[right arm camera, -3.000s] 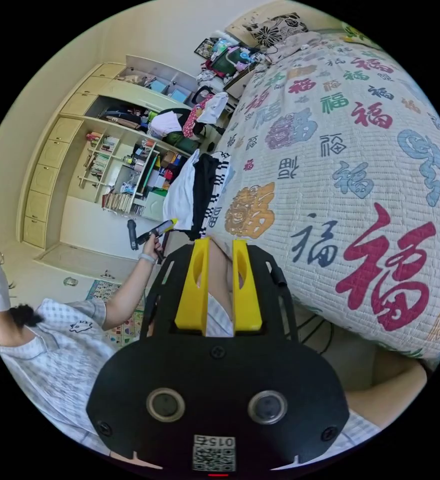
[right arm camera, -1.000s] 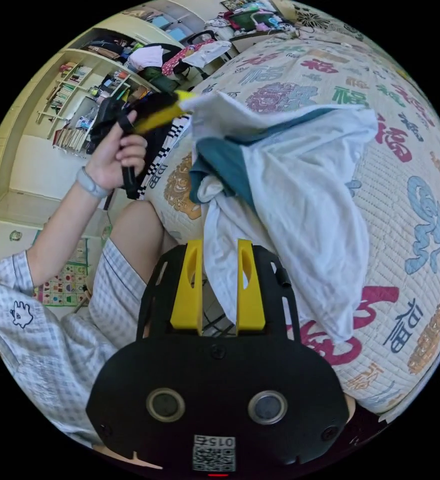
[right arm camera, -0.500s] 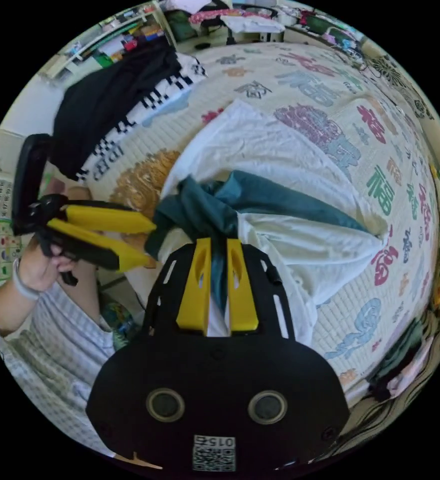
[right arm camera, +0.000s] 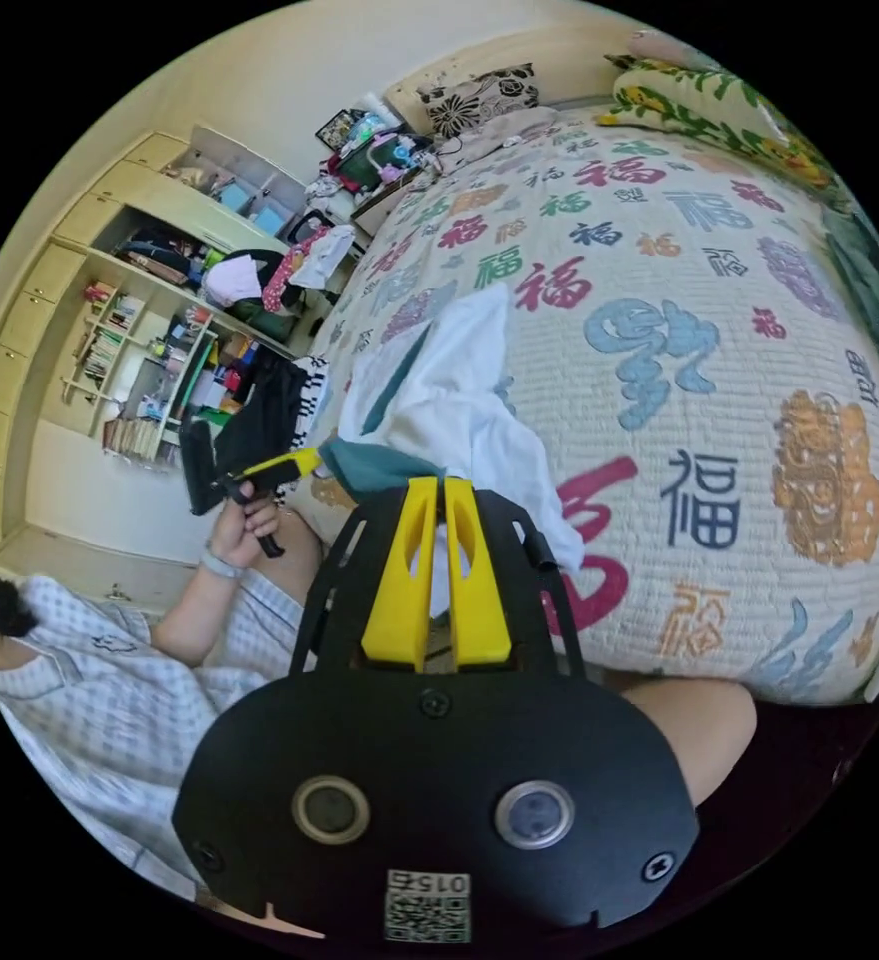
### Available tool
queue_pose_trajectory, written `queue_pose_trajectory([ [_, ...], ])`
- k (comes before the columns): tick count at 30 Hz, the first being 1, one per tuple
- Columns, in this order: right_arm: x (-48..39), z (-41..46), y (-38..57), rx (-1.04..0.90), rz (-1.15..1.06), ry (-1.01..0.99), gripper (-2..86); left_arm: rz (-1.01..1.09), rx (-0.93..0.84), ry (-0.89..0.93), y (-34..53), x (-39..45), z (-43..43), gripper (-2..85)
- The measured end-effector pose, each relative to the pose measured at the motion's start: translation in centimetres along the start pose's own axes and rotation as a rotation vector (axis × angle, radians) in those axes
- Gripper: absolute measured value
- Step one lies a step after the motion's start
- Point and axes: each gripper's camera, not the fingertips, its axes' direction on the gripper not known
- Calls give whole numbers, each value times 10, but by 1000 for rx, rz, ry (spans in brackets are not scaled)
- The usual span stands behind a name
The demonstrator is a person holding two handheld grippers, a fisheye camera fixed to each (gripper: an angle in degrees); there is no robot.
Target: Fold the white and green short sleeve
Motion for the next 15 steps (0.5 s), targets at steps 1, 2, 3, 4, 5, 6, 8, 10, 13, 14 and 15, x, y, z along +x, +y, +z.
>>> queue_pose_trajectory([
  [1, -2, -8, 4, 40, 2, -7, 1, 78, 24, -19, -1, 19, 5, 24],
  [2, -3, -18, 5, 90, 11, -29, 1, 131, 64, -48, -2, 34, 8, 29],
  [3, -2, -24, 4, 117, 19, -42, 1, 146, 78, -62, -2, 38, 9, 36],
  [4, 1, -35, 2, 160, 53, -56, 2, 162, 86, -74, -4, 43, 13, 48],
  [5, 7, -44, -2, 179, 109, -12, 2, 143, 70, -84, -5, 41, 19, 63],
  [6, 11, -47, -4, 179, 135, 24, 2, 131, 50, -88, -5, 38, 23, 71],
  [8, 26, -50, -9, 113, 200, 204, 4, 91, -95, -112, 1, 25, 50, 86],
  [10, 30, -48, -7, 62, 235, 259, 5, 65, -169, -127, 15, 19, 71, 93],
  [13, 7, -44, 2, 36, 110, 253, 17, 82, -223, -167, 40, 30, 104, 105],
  [14, -6, -39, 3, 18, 55, 274, 26, 108, -248, -210, 46, 37, 122, 111],
  [15, -13, -35, 2, 8, 30, 294, 35, 126, -262, -230, 48, 42, 132, 113],
])
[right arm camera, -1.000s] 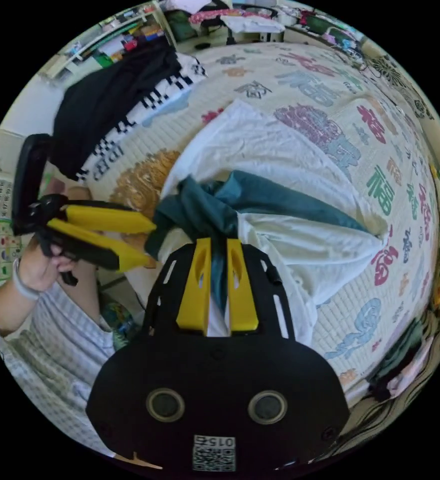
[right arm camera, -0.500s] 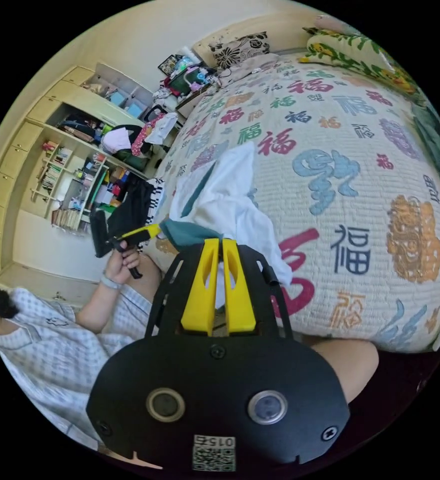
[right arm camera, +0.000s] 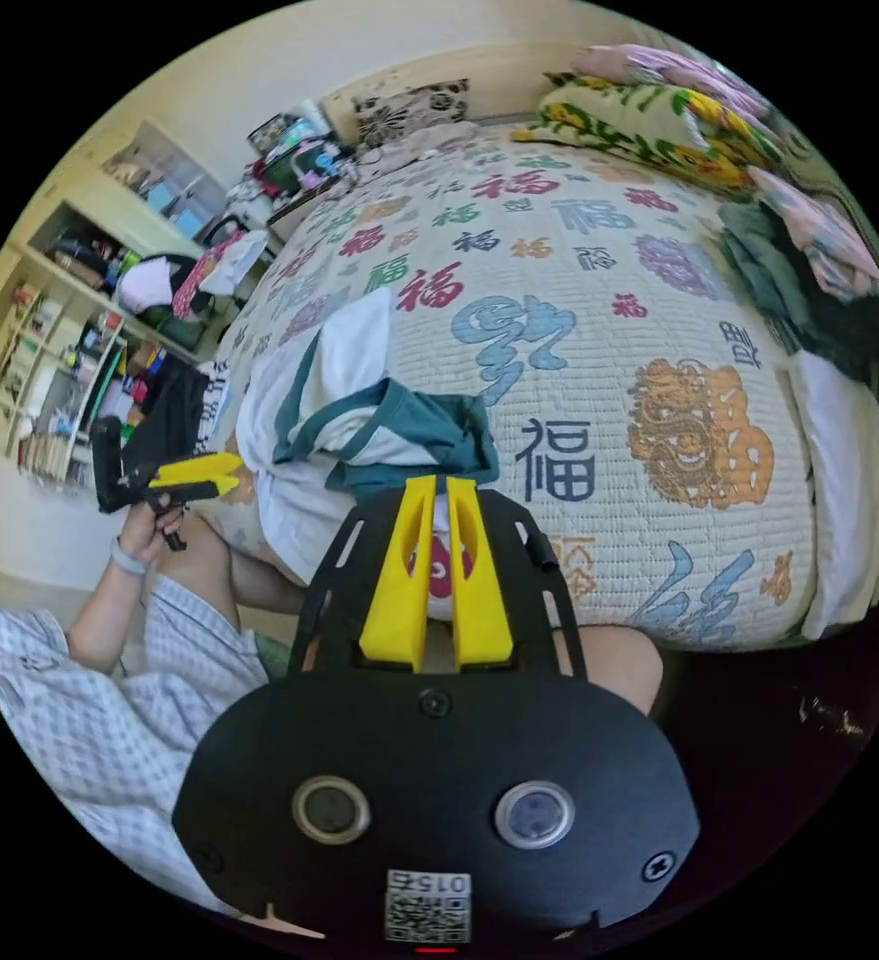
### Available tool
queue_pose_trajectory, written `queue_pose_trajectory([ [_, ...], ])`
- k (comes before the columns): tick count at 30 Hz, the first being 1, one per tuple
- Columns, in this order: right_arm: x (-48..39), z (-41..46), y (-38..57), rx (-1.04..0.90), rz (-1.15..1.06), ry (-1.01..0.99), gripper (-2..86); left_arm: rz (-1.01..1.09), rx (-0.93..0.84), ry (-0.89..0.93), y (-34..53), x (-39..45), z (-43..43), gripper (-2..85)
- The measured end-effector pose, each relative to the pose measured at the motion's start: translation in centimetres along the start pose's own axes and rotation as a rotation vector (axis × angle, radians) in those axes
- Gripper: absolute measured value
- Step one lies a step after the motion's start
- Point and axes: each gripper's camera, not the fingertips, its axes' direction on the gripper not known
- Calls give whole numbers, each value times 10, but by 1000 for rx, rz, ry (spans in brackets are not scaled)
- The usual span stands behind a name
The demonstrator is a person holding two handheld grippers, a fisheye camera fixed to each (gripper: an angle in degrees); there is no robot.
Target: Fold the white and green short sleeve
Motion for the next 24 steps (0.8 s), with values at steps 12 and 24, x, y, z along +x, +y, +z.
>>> queue_pose_trajectory([
  [12, -70, 29, -74, -145, -270, -148, 95, 116, -106, -148, -40, 34, 97, 106],
  [24, -146, 44, -67, -328, -251, -256, 8, 183, -128, -107, -94, 57, 139, 26],
])
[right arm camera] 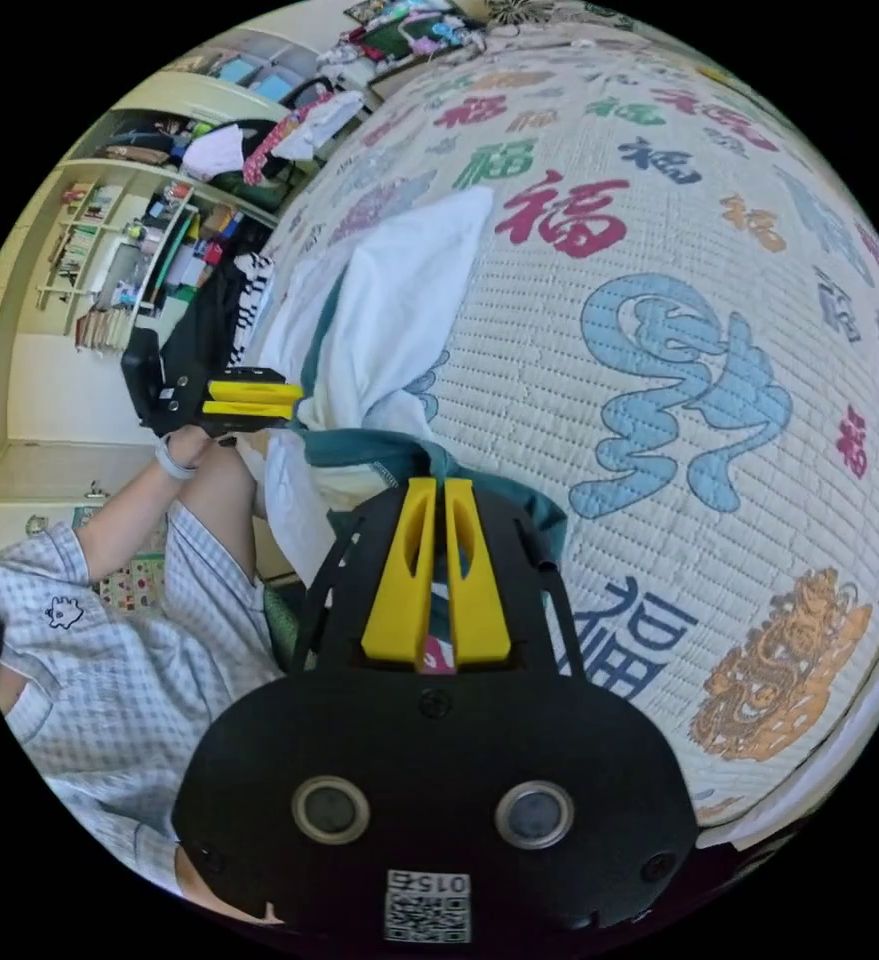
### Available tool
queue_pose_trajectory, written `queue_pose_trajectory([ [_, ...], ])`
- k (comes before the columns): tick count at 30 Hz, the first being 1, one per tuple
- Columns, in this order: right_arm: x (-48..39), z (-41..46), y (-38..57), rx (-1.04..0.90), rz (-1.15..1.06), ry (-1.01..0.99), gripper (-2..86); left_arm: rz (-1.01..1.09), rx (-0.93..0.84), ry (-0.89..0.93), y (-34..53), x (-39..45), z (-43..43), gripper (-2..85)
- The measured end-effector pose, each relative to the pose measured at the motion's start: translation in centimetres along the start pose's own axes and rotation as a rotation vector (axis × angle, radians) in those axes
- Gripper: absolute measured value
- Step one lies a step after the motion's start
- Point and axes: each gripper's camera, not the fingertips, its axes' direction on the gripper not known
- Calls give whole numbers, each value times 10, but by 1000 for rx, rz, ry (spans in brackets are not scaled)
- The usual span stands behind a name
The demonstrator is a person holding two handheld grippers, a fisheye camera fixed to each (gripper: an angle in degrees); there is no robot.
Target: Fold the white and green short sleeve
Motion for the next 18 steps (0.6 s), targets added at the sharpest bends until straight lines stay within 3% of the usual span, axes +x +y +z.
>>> queue_pose_trajectory([
  [6, -94, -95, 67, 317, 2, 63, 0, -41, 371, -7, -10, 29, -120, -1],
  [10, -199, -179, 104, 548, -68, 143, -2, 48, 642, -88, -37, 84, -250, 0],
  [18, -412, -268, 175, 716, -315, 424, -7, 243, 970, -204, -43, 190, -480, -2],
])
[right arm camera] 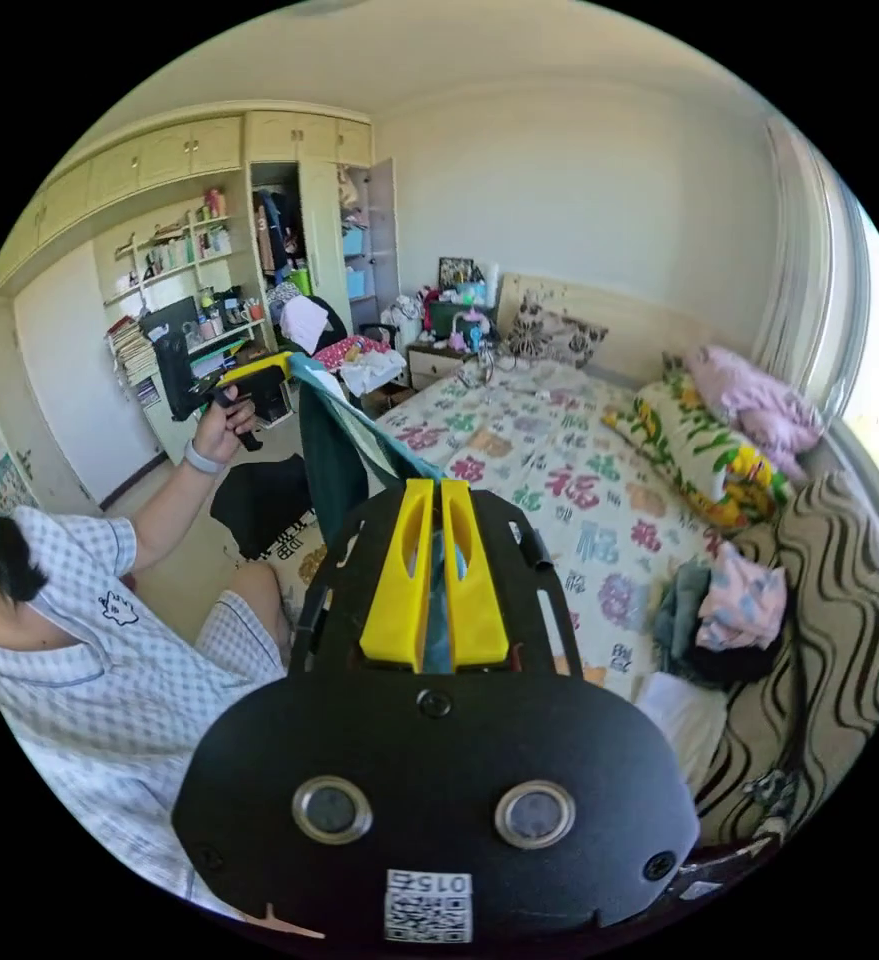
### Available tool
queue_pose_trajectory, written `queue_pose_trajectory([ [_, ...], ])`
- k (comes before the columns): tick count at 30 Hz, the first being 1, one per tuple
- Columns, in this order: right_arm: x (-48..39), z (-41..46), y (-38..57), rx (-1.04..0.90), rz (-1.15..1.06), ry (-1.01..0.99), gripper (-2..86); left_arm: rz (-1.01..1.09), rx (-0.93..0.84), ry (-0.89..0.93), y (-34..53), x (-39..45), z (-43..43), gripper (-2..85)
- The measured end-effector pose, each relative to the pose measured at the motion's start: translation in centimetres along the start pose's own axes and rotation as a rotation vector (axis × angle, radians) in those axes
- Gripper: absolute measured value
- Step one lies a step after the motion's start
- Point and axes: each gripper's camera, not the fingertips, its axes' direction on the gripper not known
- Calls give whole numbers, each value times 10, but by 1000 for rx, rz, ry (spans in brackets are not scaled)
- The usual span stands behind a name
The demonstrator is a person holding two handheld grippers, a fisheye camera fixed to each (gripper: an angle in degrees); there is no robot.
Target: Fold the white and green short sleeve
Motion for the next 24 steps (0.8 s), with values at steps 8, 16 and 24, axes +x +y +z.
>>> queue_pose_trajectory([
  [8, -125, -131, -40, 183, -199, 60, -9, 256, 166, -89, -144, 72, -129, 0],
  [16, -192, -185, -38, 311, -298, 159, -7, 348, 260, -134, -186, 103, -159, 1],
  [24, -160, -140, -73, 270, -301, 173, -5, 222, 199, -119, -180, 11, -58, 0],
])
